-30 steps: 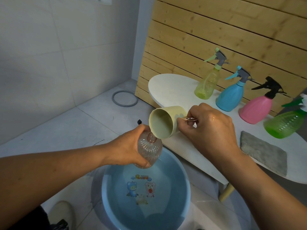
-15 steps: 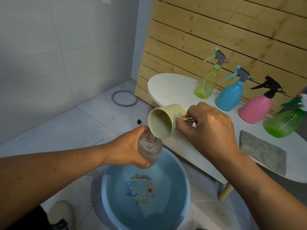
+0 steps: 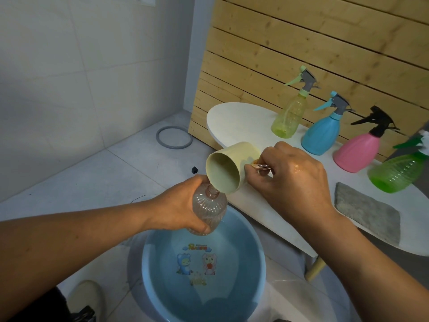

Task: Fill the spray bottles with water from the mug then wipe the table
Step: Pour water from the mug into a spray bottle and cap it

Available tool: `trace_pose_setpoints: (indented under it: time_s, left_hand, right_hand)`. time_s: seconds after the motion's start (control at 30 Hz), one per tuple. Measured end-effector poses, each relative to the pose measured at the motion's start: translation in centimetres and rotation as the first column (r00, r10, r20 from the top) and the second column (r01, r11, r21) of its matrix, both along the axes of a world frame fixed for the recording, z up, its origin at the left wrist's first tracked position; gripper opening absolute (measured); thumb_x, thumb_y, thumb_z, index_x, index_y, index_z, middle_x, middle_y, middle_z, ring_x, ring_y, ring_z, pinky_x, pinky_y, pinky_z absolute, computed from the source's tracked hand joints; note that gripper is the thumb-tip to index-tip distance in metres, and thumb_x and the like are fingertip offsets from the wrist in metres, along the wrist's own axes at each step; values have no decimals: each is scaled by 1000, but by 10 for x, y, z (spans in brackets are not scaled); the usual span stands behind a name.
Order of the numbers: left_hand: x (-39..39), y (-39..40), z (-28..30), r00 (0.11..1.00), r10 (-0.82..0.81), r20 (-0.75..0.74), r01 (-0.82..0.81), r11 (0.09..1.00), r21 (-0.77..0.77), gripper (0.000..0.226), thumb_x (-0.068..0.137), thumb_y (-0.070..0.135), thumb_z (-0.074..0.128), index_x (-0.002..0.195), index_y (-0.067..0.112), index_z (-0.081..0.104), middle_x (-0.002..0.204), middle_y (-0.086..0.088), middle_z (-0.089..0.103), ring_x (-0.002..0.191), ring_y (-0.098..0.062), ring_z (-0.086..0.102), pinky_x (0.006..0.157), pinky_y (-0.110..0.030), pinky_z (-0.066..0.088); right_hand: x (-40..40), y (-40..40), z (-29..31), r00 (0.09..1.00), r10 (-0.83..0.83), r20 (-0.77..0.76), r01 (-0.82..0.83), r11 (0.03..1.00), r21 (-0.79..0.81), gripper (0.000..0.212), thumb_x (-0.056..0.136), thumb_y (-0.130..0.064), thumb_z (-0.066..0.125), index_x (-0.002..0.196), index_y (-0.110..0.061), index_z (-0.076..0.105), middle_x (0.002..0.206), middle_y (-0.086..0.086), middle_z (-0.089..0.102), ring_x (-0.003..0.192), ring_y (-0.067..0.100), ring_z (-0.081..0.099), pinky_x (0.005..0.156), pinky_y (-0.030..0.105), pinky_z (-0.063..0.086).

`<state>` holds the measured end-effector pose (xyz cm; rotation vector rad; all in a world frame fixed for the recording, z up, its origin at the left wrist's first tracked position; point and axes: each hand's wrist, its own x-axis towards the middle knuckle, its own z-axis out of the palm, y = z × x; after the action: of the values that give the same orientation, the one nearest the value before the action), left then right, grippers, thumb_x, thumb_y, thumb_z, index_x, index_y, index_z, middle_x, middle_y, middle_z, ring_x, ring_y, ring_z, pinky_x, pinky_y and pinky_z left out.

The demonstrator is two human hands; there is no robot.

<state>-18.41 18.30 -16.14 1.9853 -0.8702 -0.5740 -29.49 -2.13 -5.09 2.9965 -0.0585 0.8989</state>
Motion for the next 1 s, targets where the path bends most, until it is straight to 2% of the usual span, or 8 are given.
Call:
trace_pose_setpoints:
  time_s: [0.23, 0.57, 0.8, 1.0]
  left_hand:
    - [-2, -1, 1, 1000, 17, 8, -17, 1000, -15, 101, 59, 26, 100, 140, 42, 41, 126, 24, 58, 116, -1, 62, 95, -29, 59]
    - [-2, -3, -1, 1000, 13, -6, -13, 1000, -28, 106, 56, 26, 101, 140, 43, 39, 127, 25, 58, 118, 2, 60, 98, -30, 58]
    - [-2, -4, 0, 1000, 25, -8, -25, 998, -50, 97, 58, 22, 100, 131, 46, 42, 122, 24, 59, 113, 6, 59, 90, -23, 57]
    - [2, -5, -3, 1000, 19, -17, -20, 997, -72, 98, 56, 23, 100, 134, 42, 44, 123, 22, 60, 116, -1, 61, 95, -32, 59]
  right_hand:
    - [-1, 1, 2, 999, 28, 19, -28, 999, -16, 33, 96, -49, 56, 84, -21, 67, 75, -4, 56, 67, 17, 51, 59, 42, 50]
    - [-4, 4, 3, 993, 83, 81, -73, 991, -115, 29, 96, -41, 64, 85, -15, 70, 75, 1, 58, 67, 18, 50, 55, 29, 37]
    - [-5, 4, 3, 989, 107, 97, -91, 983, -160, 32, 98, -43, 58, 85, -15, 69, 76, 2, 58, 67, 20, 51, 50, 32, 43]
    - [-5, 4, 2, 982, 137, 130, -106, 970, -217, 32, 99, -41, 58, 83, -14, 68, 77, 3, 58, 66, 22, 51, 47, 31, 41]
